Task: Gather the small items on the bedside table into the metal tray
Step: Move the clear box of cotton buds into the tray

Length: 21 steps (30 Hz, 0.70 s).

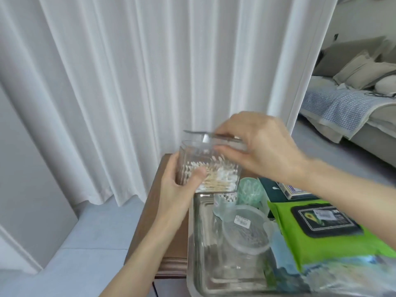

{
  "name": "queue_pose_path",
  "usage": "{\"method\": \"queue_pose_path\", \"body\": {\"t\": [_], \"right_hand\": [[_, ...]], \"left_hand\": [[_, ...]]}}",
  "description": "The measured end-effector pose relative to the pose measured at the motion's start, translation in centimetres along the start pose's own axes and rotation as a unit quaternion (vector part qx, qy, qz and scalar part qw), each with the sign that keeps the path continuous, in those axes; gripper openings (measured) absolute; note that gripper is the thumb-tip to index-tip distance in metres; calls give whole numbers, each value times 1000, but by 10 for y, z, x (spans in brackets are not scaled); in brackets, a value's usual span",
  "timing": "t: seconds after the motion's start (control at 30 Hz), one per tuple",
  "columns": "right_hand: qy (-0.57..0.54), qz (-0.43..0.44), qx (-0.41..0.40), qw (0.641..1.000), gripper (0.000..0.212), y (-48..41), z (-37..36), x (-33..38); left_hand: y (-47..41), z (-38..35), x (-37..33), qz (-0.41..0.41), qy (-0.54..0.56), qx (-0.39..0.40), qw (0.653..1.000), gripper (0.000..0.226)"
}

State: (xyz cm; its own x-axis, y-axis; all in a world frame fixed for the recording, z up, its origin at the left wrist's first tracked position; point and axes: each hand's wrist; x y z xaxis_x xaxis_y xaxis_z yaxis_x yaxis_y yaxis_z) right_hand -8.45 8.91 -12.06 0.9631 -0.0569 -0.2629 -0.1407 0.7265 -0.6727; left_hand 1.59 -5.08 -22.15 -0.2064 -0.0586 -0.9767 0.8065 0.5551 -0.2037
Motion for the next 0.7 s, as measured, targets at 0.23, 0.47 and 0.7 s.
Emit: {"method": "queue_pose_path", "body": {"t": [0.23,0.47,0.7], "right_hand": [[-286,-86,50,953,24,40,6,12],[-312,-84,121,939,46,55,6,26],[-360,-118,159,912,46,66,6,29]], "left_hand": [[37,-7,-1,0,-14,65,998,55],[43,-12,-3,28,-16,84,996,46],[42,-13,1,66,-2,108,992,40]]}}
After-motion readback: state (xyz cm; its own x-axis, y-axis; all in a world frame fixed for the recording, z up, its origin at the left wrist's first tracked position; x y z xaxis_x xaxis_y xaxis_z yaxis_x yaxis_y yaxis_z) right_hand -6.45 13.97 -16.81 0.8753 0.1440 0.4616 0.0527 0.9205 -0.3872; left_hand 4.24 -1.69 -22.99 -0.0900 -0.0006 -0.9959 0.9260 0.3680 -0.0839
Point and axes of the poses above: each hand's wrist, its own y-axis away from the middle knuckle, its own z-axis out of the back of the hand, x = y × z, and after that the axes turned 14 degrees about z, right-handed
